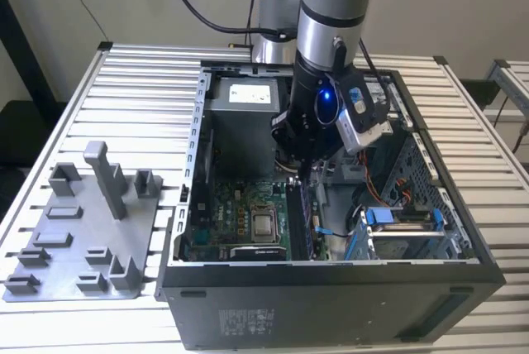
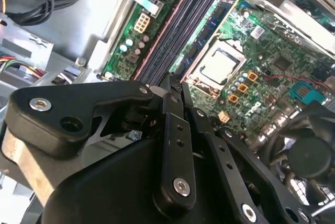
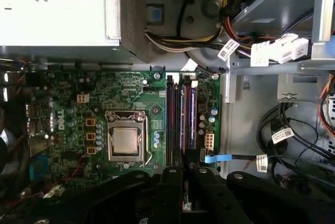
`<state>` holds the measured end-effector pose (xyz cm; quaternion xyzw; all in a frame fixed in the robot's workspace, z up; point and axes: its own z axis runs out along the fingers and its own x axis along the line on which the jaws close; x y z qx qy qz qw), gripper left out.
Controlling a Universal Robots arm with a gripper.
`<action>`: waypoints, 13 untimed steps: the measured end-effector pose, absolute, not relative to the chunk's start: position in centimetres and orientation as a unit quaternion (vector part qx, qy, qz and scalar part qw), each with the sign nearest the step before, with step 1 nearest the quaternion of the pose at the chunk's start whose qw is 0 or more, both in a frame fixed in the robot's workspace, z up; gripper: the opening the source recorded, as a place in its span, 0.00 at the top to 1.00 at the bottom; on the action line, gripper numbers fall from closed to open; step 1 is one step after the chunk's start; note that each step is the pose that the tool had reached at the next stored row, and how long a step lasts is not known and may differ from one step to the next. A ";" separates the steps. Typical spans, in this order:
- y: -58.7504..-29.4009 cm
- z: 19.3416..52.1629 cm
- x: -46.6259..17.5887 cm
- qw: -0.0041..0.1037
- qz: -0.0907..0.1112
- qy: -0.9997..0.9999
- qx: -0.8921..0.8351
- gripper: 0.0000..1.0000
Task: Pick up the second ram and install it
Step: 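Insert the second ram into the second slot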
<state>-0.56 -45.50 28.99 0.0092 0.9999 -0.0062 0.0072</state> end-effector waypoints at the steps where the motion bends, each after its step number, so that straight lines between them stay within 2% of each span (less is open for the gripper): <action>1: -45.5 28.8 -0.6 0.007 -0.006 1.000 0.009 0.86; 13: -45.5 27.6 -0.6 0.007 -0.006 1.000 0.010 0.86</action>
